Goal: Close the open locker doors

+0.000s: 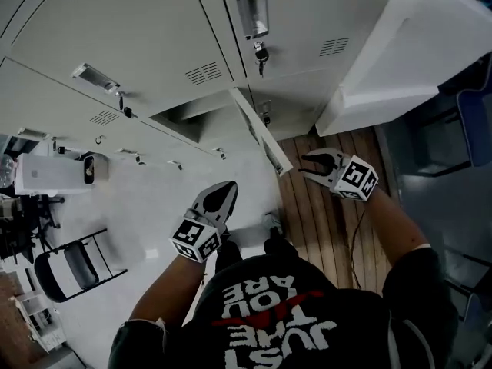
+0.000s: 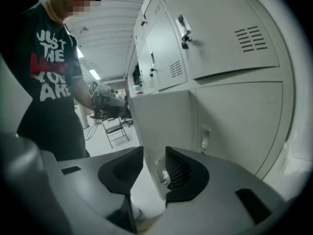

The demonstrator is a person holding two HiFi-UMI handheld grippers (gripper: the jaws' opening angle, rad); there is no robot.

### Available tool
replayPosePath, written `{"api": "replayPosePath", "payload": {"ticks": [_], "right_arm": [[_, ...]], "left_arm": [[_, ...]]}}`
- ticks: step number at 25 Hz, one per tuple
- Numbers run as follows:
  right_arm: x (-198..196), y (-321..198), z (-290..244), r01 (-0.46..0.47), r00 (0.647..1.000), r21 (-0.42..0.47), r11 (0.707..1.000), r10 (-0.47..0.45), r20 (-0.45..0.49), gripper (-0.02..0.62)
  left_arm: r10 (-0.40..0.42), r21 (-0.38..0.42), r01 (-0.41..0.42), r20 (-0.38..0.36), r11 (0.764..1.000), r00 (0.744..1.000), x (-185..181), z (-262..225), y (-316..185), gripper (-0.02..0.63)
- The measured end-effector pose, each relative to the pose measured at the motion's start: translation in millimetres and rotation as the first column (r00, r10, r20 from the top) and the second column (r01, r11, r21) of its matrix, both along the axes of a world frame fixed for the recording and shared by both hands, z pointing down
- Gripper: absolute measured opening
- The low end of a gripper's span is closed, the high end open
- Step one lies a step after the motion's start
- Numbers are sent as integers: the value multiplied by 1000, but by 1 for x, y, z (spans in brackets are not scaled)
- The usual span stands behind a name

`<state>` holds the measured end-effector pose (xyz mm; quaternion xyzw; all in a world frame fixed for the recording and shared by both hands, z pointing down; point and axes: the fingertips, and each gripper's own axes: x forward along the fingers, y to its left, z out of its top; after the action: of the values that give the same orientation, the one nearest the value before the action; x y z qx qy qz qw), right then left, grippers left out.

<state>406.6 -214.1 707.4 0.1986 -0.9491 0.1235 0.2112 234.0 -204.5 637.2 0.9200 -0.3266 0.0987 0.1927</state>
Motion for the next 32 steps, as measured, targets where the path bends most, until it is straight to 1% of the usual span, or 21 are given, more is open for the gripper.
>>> {"api": "replayPosePath", "payload": {"ticks": [4,8,12,15,21,27,32], "right_arm": [[-10,4,45,104,990,1,995,-103,-100,153],[-22,6,78,193,969,9,981,-189,-161,161],[-31,5,97,266,942,34,963,-252,-221,169],[-38,6,103,309,926,52,950,-288,-243,174],[-54,9,103,381,896,92,920,-342,-283,173],[-84,15,100,427,879,115,897,-382,-286,173],[-116,21,99,461,867,125,879,-415,-275,173]], "left_arm": [[26,-28,-25,27,999,999,12,28,3,8],[46,-46,-44,35,998,998,20,51,3,8],[73,-71,-70,38,995,997,28,74,6,8],[94,-89,-90,40,992,995,33,88,10,8],[114,-99,-110,39,989,993,31,99,15,8],[101,-94,-98,30,991,994,15,102,16,8],[84,-92,-81,28,992,996,-6,102,17,8]]}}
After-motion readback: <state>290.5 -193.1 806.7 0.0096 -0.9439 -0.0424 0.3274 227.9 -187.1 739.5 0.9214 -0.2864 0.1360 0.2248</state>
